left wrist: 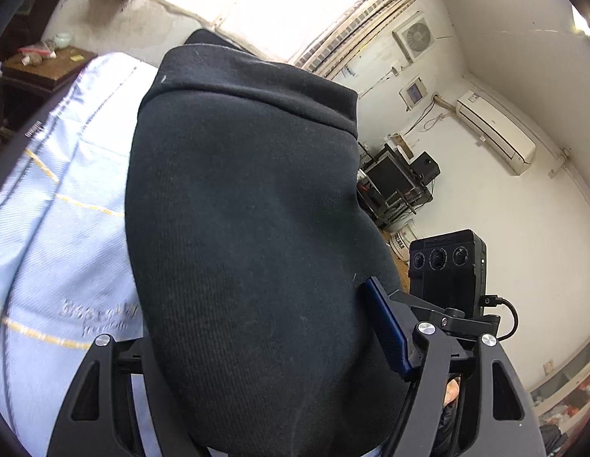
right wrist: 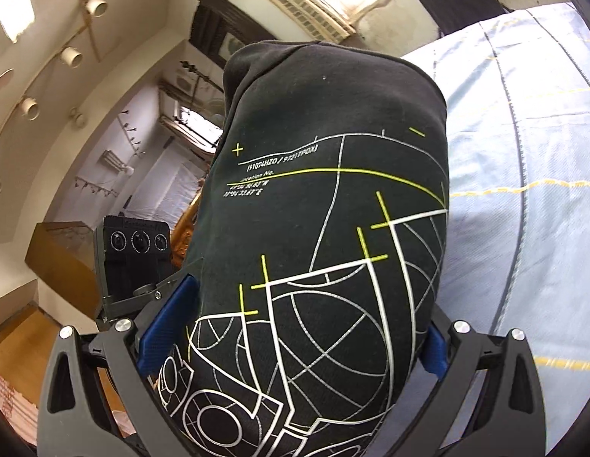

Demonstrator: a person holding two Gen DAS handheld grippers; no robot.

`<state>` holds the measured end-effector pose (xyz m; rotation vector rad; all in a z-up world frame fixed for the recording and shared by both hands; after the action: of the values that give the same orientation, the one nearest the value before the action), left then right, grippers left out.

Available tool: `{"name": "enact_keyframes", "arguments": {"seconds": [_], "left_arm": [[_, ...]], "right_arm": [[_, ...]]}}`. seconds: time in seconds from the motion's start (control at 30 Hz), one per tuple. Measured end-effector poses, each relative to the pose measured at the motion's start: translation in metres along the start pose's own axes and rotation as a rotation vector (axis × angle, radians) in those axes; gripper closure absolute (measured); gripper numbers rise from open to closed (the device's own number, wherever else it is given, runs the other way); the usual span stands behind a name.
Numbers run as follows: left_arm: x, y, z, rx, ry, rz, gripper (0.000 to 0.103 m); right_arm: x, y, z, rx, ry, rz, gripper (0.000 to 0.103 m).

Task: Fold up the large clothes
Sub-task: 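Grasp the folded bundle between both grippers and lift it off the bedspread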

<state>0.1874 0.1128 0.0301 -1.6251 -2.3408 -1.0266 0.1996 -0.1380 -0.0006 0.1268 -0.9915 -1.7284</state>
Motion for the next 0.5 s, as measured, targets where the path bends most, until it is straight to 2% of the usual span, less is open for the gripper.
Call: {"name": "enact_keyframes", "arguments": {"seconds": [0.23,0.5], "left_arm": [[0.052,-0.029,-0.019,-0.021,0.042,-0.06,0.029],[0.085,-0.059,-0.029,-0.029,0.068,-0.114,0.029]], "right_arm": [[0.002,-0.014,0.046,0.032,0.061,0.007,0.005],[0.006,-0.04,0.082,0.044,0.111,0.023,0.005]]}}
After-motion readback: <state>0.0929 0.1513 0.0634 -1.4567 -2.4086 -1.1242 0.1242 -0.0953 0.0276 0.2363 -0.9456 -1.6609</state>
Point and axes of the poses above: each gripper's, at about its wrist camera, not at the fingertips, and x roughly against the way its jaws point, z to its left, y to its top, the point moved 1 cm from there along -x, roughly the way its jaws point, and after that the axes turned 11 degrees about x, right-handed, at the moved point
